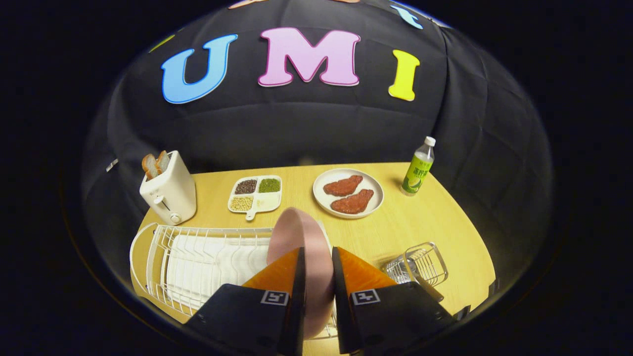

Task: Take the plate from the dish rack, then take the spoon from the basket and place it into the plate.

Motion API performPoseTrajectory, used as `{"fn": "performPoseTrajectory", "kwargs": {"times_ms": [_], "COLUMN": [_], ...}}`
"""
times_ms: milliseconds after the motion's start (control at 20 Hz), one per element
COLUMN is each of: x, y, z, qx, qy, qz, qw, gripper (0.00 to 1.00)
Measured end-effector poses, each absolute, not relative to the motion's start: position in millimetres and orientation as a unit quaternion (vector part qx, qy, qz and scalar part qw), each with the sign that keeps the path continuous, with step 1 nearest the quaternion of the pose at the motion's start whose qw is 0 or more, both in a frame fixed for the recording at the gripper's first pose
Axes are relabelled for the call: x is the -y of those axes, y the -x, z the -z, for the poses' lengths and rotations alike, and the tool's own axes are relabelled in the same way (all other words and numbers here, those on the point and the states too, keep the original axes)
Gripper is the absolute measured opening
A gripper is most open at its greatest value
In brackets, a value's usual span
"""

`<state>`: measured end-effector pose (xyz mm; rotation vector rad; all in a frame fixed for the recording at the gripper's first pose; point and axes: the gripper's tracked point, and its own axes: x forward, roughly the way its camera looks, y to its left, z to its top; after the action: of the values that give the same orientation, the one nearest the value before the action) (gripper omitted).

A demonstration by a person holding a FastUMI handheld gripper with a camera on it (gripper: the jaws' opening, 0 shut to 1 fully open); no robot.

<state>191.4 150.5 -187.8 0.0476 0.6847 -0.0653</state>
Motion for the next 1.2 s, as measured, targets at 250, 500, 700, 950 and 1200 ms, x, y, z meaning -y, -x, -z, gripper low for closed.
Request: {"fn": "performPoseTrajectory", "kwargs": {"times_ms": [250, 500, 700, 950, 1200], "x": [-153, -173, -179, -163, -146], "y": [-192, -187, -195, -193, -190], "z": [182, 167, 146, 145, 138], "qx": [-0.333, -0.285, -0.250, -0.256, -0.246], "qy": [0.008, 0.080, 0.115, 0.121, 0.128], "qz": [0.050, 0.046, 0.043, 0.051, 0.053], "qw": [0.941, 0.954, 0.960, 0.958, 0.959], "gripper": [0.26, 0.26, 0.26, 0.26, 0.23]}}
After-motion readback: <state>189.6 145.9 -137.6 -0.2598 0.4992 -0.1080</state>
